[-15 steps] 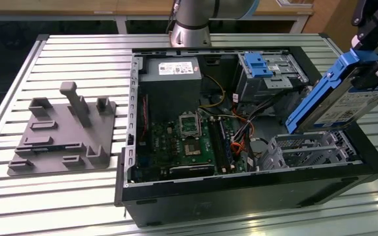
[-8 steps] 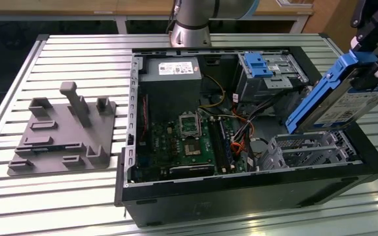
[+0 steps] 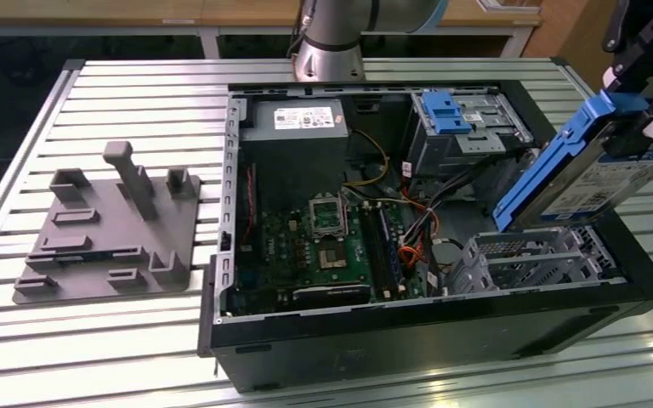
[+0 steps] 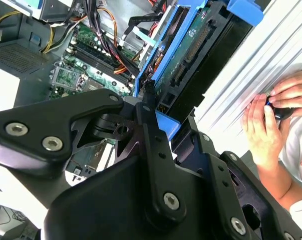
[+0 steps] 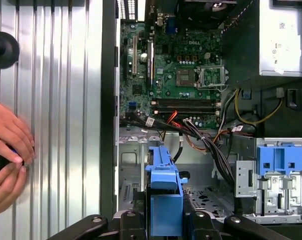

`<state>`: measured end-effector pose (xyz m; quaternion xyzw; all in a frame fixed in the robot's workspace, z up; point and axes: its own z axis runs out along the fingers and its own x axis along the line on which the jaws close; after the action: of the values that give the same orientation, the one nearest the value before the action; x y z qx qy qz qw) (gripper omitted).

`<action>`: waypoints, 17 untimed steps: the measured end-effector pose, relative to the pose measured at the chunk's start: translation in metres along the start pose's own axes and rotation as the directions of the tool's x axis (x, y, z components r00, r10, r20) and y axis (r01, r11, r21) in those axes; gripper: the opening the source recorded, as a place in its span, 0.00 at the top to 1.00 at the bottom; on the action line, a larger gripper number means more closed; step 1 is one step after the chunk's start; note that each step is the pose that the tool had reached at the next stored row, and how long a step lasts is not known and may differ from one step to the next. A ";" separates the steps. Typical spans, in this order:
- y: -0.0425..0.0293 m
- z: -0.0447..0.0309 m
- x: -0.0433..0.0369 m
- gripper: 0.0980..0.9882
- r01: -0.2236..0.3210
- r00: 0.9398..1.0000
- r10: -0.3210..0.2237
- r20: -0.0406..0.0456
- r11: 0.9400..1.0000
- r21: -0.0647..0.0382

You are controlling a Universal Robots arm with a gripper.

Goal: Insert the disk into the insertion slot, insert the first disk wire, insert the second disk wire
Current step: 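Insert the disk into the insertion slot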

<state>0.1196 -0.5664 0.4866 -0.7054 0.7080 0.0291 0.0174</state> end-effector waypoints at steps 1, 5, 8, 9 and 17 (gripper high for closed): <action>-0.0001 0.0007 0.0000 0.70 0.001 1.000 -0.001 0.000 1.000 0.000; -0.0001 0.0032 -0.0001 0.70 0.002 1.000 -0.002 0.000 1.000 0.000; -0.0002 0.0052 0.0000 0.70 0.003 1.000 -0.003 0.000 1.000 0.000; -0.0002 0.0059 0.0000 0.70 0.003 1.000 -0.003 0.000 1.000 0.000; -0.0003 0.0123 0.0005 0.70 0.006 1.000 -0.006 0.000 1.000 0.000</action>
<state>0.1197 -0.5660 0.4743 -0.7076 0.7058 0.0291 0.0172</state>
